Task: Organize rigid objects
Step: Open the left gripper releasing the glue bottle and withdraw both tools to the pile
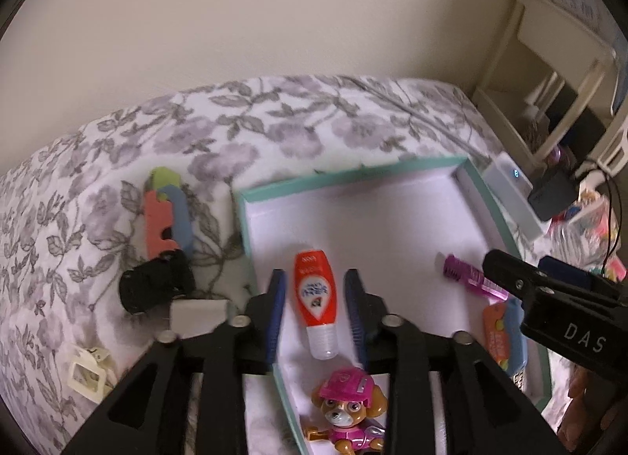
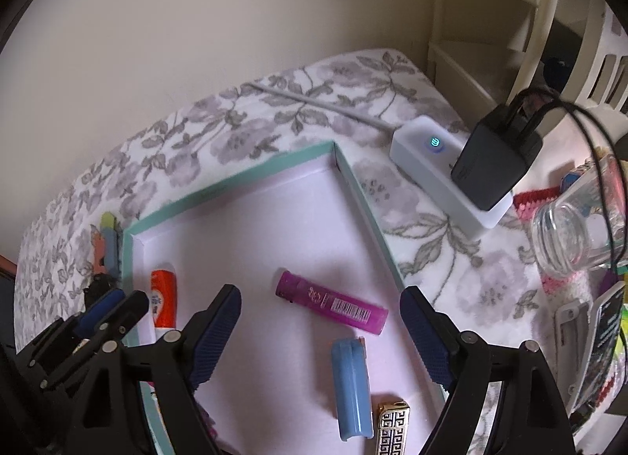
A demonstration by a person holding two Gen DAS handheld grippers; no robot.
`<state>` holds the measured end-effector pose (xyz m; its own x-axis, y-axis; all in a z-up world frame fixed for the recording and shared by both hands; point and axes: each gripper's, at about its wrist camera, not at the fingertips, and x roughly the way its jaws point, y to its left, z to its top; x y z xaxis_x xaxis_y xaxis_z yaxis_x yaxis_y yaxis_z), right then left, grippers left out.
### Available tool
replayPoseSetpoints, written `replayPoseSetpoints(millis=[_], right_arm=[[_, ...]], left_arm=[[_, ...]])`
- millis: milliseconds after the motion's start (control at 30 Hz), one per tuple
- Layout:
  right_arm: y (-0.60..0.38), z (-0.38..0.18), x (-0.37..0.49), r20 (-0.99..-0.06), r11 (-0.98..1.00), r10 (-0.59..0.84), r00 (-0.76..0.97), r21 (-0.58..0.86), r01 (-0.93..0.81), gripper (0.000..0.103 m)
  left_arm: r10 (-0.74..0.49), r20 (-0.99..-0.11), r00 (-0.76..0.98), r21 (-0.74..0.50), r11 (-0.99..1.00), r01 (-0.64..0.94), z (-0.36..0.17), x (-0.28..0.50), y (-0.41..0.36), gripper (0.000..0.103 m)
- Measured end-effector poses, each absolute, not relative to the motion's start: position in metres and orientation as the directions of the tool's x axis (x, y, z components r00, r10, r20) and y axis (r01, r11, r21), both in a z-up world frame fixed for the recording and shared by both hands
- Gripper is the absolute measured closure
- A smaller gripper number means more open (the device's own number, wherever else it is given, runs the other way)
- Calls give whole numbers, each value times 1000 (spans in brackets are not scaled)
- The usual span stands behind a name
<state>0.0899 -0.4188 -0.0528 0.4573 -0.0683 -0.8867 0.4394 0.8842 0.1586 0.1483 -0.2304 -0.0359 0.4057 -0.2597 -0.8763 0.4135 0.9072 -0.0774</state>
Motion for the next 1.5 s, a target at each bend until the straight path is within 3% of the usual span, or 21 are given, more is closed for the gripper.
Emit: replayPoseSetpoints(millis=[133,200,367,433,933,1500], right_arm=[[-418,-42,89,-875,886,-75,479,162,434,13],[-417,-37,88,-868,888,-76,491,165,429,5],[-415,-38,89,-867,891,-63,494,174,420,4],[-414,-38,89,-867,891,-66,494,171,420,0],[-400,-30,92,-848,909,-48,527,182,375,0],[-319,14,98,-829,955,15,559,178,238,0]], left_arm=[[-250,-870,426,-82,923,375,-26,153,-220,43],[-244,-868,433,-84,930,357,-24,156,-215,37],[-231,-873,430,-98,946,310,-25,162,-202,30],[-224,-873,433,-105,953,283,-26,165,-196,14],[-92,-889,448,-45,992,115,-24,177,-150,12],[50,-871,489,30,998,-49,41,144,-70,12]])
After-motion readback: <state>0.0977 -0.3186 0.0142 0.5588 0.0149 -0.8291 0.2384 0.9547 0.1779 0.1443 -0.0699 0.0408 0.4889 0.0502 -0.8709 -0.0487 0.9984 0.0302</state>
